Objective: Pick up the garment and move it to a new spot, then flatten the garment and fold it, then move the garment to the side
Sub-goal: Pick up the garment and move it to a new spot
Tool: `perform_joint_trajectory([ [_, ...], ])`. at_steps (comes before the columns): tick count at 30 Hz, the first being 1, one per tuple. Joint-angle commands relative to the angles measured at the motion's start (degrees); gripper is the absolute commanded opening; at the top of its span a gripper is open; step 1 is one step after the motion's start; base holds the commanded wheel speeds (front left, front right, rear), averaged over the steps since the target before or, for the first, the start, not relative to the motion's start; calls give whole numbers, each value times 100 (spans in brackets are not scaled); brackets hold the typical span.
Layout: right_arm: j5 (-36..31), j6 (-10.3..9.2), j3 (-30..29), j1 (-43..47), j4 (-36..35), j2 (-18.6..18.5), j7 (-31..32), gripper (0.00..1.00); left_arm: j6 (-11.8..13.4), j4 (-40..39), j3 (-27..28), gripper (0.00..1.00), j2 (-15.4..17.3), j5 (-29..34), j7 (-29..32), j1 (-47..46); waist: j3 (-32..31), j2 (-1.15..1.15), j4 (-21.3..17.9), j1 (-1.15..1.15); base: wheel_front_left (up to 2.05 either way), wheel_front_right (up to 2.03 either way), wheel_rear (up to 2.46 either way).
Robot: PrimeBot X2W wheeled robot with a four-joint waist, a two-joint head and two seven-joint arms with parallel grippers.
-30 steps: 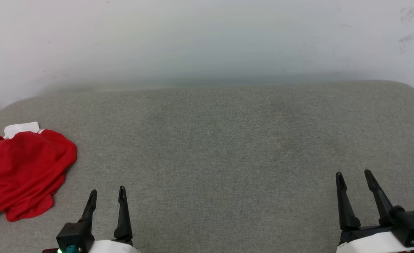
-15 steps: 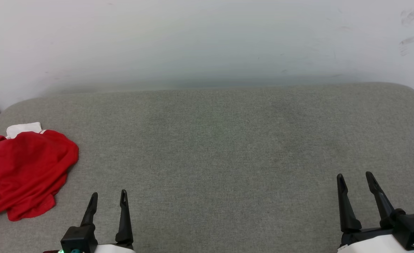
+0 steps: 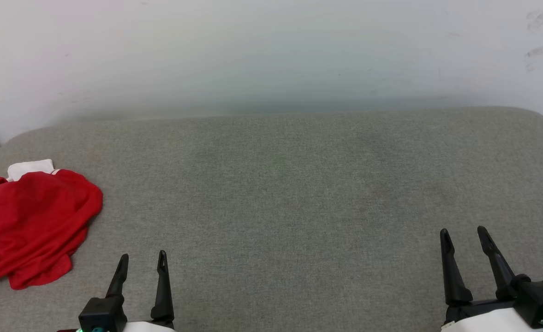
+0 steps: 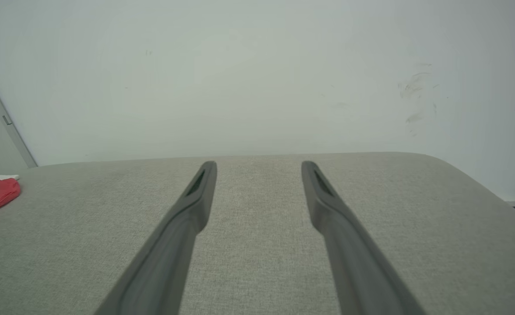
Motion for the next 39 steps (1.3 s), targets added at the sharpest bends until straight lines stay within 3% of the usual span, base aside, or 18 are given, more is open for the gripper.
perform_joint_trajectory([
  [1, -17, -2, 5, 59, -18, 3, -12, 100, -4, 10, 29, 100, 10, -34, -16, -20, -1, 0, 12, 0, 0, 0, 0],
  [12, -124, -2, 57, 81, -62, 3, -13, 100, 2, 38, 87, 100, 9, -130, -15, -121, 5, 0, 483, 0, 0, 0, 0],
  [39, -456, -2, 206, 131, -286, 3, -12, 100, 291, 4, 352, 100, 7, -342, -15, -193, 194, 0, 2635, 0, 0, 0, 0],
])
